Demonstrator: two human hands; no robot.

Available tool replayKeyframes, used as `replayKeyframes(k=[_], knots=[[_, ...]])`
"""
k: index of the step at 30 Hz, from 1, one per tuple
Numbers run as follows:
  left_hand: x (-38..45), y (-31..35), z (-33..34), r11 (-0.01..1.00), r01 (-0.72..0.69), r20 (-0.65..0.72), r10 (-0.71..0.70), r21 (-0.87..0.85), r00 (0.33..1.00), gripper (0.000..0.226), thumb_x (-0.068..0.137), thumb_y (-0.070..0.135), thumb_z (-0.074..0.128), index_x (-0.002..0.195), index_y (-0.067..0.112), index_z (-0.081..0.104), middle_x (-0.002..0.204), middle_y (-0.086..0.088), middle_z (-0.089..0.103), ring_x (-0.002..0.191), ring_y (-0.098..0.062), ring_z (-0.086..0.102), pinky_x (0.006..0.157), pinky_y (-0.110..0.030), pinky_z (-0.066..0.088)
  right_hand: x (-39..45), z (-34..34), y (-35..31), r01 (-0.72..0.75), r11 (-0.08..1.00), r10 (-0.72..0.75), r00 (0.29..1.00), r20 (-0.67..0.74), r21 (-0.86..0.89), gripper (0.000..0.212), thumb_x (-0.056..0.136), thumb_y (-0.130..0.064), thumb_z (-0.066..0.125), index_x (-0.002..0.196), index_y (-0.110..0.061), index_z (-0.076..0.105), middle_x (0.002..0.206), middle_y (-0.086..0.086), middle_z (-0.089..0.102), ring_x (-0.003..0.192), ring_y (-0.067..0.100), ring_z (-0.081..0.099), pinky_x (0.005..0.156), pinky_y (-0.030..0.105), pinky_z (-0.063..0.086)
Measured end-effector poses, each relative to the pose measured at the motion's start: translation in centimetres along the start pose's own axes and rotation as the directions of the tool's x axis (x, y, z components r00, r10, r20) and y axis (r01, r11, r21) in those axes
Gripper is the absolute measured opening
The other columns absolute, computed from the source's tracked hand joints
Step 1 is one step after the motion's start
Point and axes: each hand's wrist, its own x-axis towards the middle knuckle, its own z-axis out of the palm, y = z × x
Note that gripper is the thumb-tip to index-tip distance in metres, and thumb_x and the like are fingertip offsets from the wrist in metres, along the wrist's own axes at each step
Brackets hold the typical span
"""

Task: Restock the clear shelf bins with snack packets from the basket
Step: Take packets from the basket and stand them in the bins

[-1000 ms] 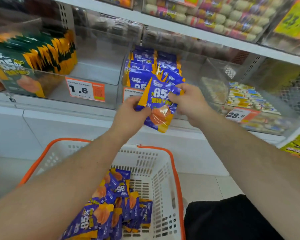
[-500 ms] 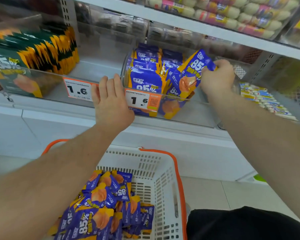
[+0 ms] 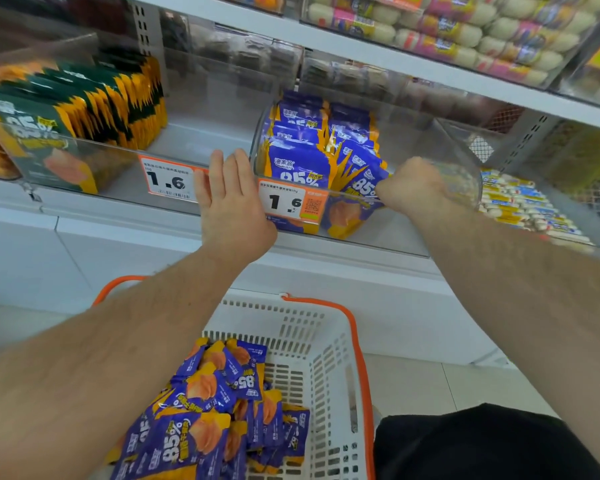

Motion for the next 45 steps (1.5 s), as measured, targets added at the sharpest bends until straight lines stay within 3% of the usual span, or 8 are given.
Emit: replayKeyframes(k=[6,9,15,20,27,30,40,45], knots=[[-4.9,-0.1,1.4,0.96,-0.025,-0.108,-0.006,-0.277,0.994,0.098,0.065,0.015,0.072,0.148,-0.004,0.025,0.155,-0.022,0.026,0.146,-0.039,0.019,0.119,-0.048,0.014,-5.6,4.3,-1.0,0.652,0.756,-0.506,0.639,-0.579,0.059,0.016,0.071,-0.019,0.05,0.069,-0.009,0.062,0.073,0.014,0.06,0.07,0.036,0.058,0.063,0.04,0.045],[-8.6,-0.9,2.4,0.915,0.077,0.164,-0.012,-0.395,0.986,0.089,0.073,0.014,0.071,0.15,0.003,0.026,0.154,-0.014,0.032,0.141,-0.032,0.031,0.116,-0.045,0.024,-9.3,8.8,-1.9,0.662,0.726,-0.486,0.685,-0.543,0.184,0.015,0.071,-0.021,0.051,0.064,-0.011,0.059,0.066,0.01,0.057,0.065,0.033,0.056,0.061,0.038,0.043],[-14.6,-5.0,4.3,0.869,0.376,0.644,-0.089,-0.322,0.759,0.054,0.088,0.018,0.056,0.14,0.024,0.043,0.113,0.011,0.06,0.098,-0.016,0.06,0.084,-0.039,0.054,-16.2,19.3,-0.4,0.164,0.915,-0.236,0.958,0.161,0.368,0.009,0.082,-0.015,0.057,0.075,-0.018,0.061,0.076,0.0,0.06,0.07,0.021,0.051,0.065,0.03,0.044],[-17.6,-8.2,5.9,0.851,0.477,0.755,-0.161,-0.221,0.636,0.037,0.093,0.019,0.054,0.13,0.024,0.051,0.098,0.017,0.059,0.079,-0.009,0.061,0.066,-0.036,0.055,-20.1,27.3,2.0,-0.053,0.994,-0.037,0.651,0.758,0.094,0.029,0.088,-0.01,0.048,0.06,-0.011,0.04,0.058,0.004,0.037,0.049,0.016,0.033,0.048,0.027,0.029],[-20.4,-11.0,7.7,0.821,0.566,0.82,-0.267,-0.082,0.506,0.029,0.096,0.021,0.052,0.124,0.026,0.053,0.109,0.009,0.064,0.085,-0.014,0.061,0.072,-0.035,0.054,-24.0,31.0,3.4,-0.142,0.99,0.068,0.357,0.932,-0.018,0.011,0.096,-0.016,0.055,0.103,-0.012,0.063,0.071,0.001,0.05,0.068,0.019,0.05,0.061,0.036,0.05],[-20.8,-11.1,8.1,0.811,0.583,0.829,-0.293,-0.047,0.475,0.032,0.096,0.023,0.052,0.127,0.024,0.054,0.114,0.009,0.064,0.097,-0.012,0.06,0.079,-0.034,0.054,-25.7,31.8,2.2,-0.038,0.999,-0.001,0.282,0.96,0.012,0.032,0.098,-0.038,0.055,0.074,-0.017,0.052,0.063,0.005,0.049,0.055,0.019,0.046,0.054,0.034,0.045],[-21.3,-11.2,7.4,0.686,0.725,0.771,-0.428,-0.061,0.47,0.035,0.096,0.022,0.056,0.131,0.02,0.054,0.128,0.003,0.059,0.112,-0.015,0.054,0.088,-0.031,0.047,-26.7,31.4,1.3,-0.043,0.997,-0.049,0.344,0.938,0.068,0.016,0.095,-0.002,0.051,0.1,-0.006,0.066,0.073,0.006,0.049,0.067,0.024,0.043,0.062,0.033,0.046],[-22.0,-11.0,6.4,0.682,0.729,0.778,-0.427,-0.057,0.461,0.034,0.097,0.026,0.054,0.129,0.018,0.052,0.114,0.005,0.057,0.087,-0.011,0.057,0.068,-0.026,0.047,-24.6,28.9,3.1,-0.167,0.986,0.081,0.543,0.836,0.013,0.022,0.078,-0.011,0.055,0.06,-0.015,0.043,0.061,0.001,0.048,0.053,0.017,0.045,0.045,0.025,0.033]])
